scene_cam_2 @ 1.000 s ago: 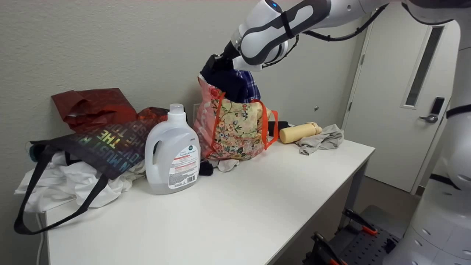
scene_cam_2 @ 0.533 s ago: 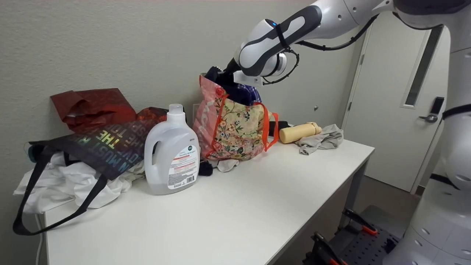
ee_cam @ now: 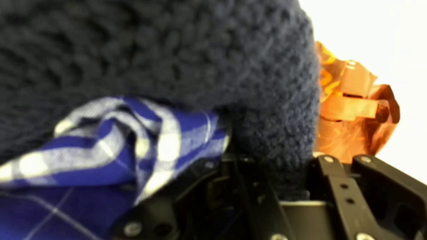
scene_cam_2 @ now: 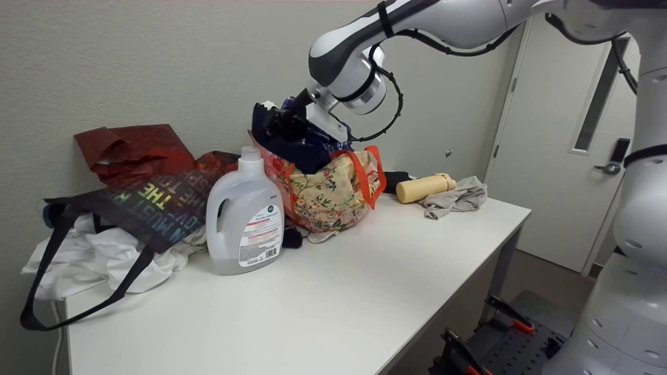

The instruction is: Put the clothes in the bag

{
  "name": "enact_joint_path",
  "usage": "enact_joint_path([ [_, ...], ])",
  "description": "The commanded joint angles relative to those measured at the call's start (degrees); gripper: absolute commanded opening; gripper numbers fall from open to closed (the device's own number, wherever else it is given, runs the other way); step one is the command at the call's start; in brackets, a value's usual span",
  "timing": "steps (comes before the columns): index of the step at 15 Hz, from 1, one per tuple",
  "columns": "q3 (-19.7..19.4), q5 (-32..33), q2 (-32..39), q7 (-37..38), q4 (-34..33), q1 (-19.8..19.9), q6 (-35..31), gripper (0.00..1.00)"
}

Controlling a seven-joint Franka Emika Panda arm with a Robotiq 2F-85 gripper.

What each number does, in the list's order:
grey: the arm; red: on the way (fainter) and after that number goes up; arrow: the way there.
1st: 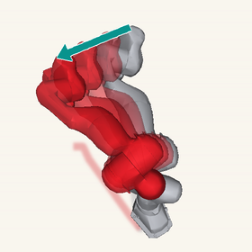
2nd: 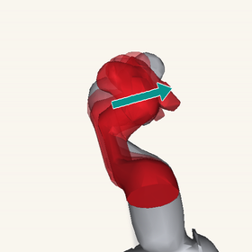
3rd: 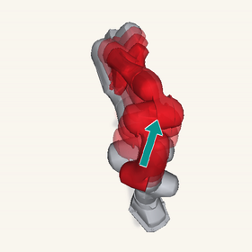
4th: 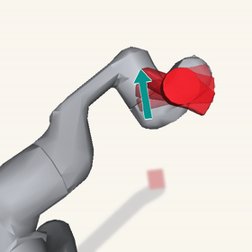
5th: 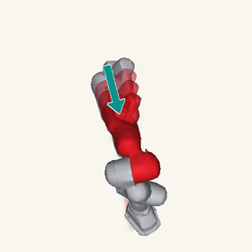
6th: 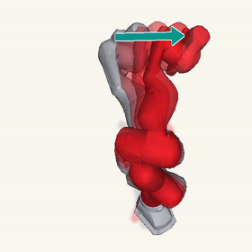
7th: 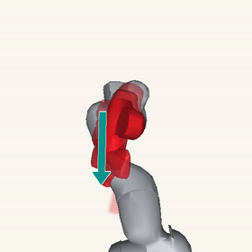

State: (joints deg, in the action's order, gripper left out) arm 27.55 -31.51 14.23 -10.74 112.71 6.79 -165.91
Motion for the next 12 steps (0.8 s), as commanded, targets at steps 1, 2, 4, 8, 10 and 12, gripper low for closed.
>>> enact_joint_path([
  [1, -1.12, 0.15, -1.68, 0.76, 2.91, 0.96, 2.22, 0.47],
  [2, -2.46, 1.28, -2.02, 1.78, 3.54, 0.80, 1.85, 0.50],
  [4, -4.82, 2.93, -2.56, 2.87, 4.09, 0.76, 1.11, 0.65],
  [8, -8.67, 5.27, -3.55, 5.27, 4.16, 0.52, 1.57, 0.94],
  [10, -9.65, 6.15, -4.09, 5.91, 3.91, 0.34, 2.47, 1.00],
  [12, -9.61, 5.98, -4.79, 5.22, 3.27, 0.48, 3.81, 1.00],
])
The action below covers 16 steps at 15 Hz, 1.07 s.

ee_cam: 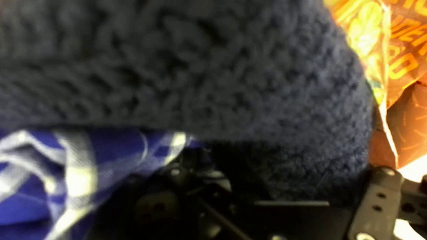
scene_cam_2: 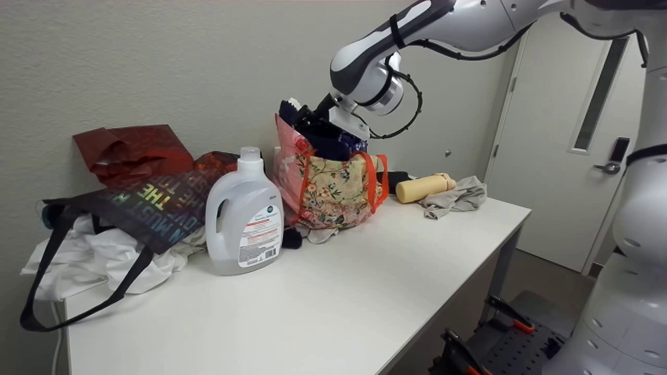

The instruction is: Put the clothes in the bag

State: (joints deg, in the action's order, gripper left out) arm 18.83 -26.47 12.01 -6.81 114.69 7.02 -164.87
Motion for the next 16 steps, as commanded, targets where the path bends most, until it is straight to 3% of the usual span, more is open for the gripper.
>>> enact_joint_path([
  [1, -0.85, 0.99, -3.04, 1.28, 1.13, 0.25, 3.31, 1.00],
  [9, 0.69, -2.27, -10.84, -1.89, -0.96, 0.49, 14.02, 1.00],
  [10, -3.90, -2.04, -12.19, -1.79, -1.66, -3.86, 14.82, 1.00],
  [16, -11.86, 2.08, -16.44, -0.33, -5.35, -7.24, 13.12, 1.00],
])
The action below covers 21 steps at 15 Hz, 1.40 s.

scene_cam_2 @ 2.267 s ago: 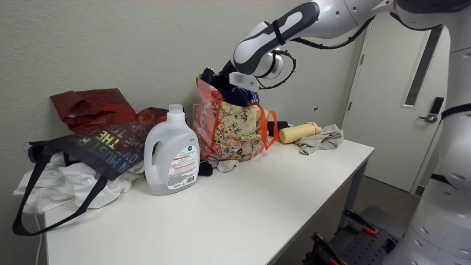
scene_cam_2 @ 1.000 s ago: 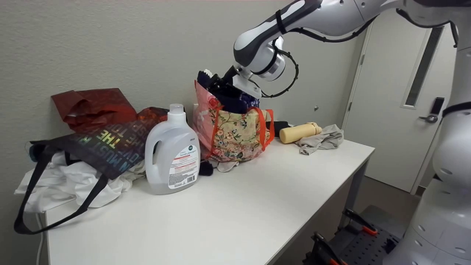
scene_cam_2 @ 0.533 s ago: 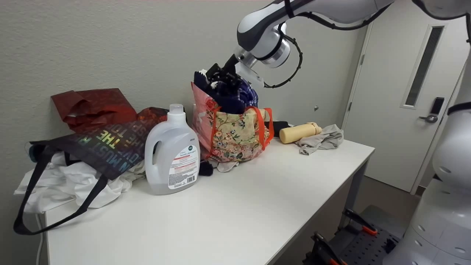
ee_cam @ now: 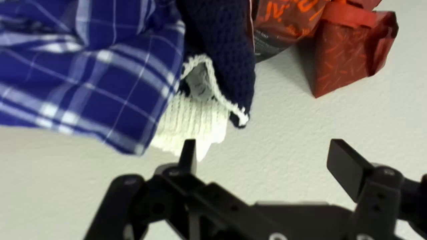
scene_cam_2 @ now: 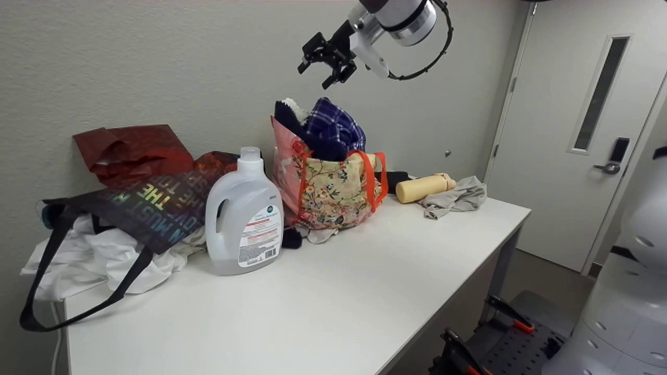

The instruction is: Put the clothes in the bag

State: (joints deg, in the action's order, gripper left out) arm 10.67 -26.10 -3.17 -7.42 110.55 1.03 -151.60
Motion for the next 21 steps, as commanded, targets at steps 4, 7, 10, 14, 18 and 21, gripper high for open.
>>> enact_joint_path([
  [4, -9.08, 2.95, 0.26, 0.47, -1.18, -0.06, -2.89, 1.00],
  [7, -12.19, 3.33, 3.17, 0.73, -1.49, 0.96, -4.99, 1.00],
  [10, -13.97, 4.40, 6.84, 0.97, -1.92, 2.25, -7.24, 1.00],
  [14, -15.76, 5.04, 12.19, 1.16, -2.41, 2.86, -10.18, 1.00],
  [18, -17.67, 5.25, 18.03, 1.76, -2.88, 3.07, -13.49, 1.00],
  [21, -20.37, 5.96, 21.84, 2.94, -3.68, 2.77, -16.69, 1.00],
])
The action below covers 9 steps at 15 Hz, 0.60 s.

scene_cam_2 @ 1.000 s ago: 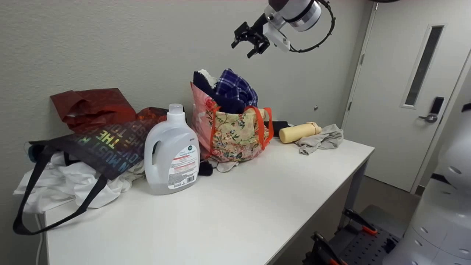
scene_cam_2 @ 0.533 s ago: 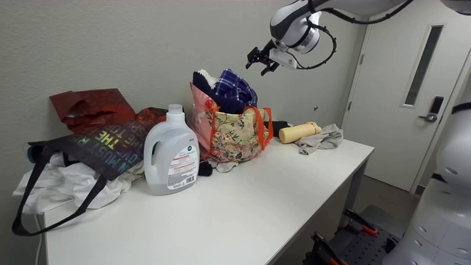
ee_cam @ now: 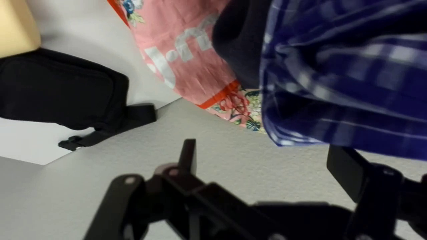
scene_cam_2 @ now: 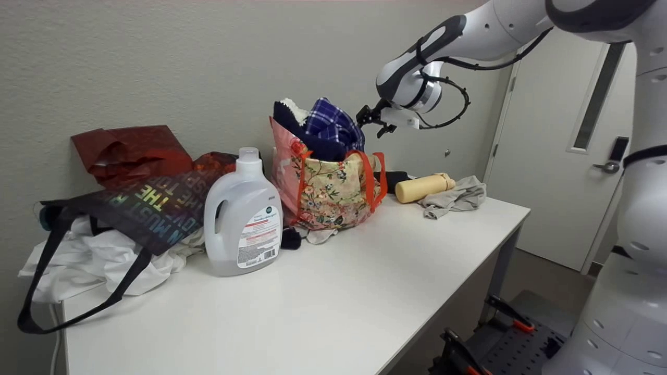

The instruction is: Put the clothes in the bag

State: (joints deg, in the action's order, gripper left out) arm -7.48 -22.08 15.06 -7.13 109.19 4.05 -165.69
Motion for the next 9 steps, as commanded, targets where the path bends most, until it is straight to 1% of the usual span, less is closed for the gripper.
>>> enact_joint_path([
  [1, -0.87, 4.73, 4.42, 5.05, -2.50, 2.11, -3.71, 1.00],
  [3, -2.44, 8.03, 6.00, 7.88, -2.94, 2.44, -4.48, 1.00],
  [5, -2.91, 10.42, 7.13, 9.84, -3.36, 3.24, -3.45, 1.00],
  [7, -2.77, 11.54, 7.78, 10.79, -3.53, 3.81, -2.58, 1.00],
  [9, -1.74, 11.83, 7.94, 10.64, -3.73, 4.44, 0.32, 1.00],
])
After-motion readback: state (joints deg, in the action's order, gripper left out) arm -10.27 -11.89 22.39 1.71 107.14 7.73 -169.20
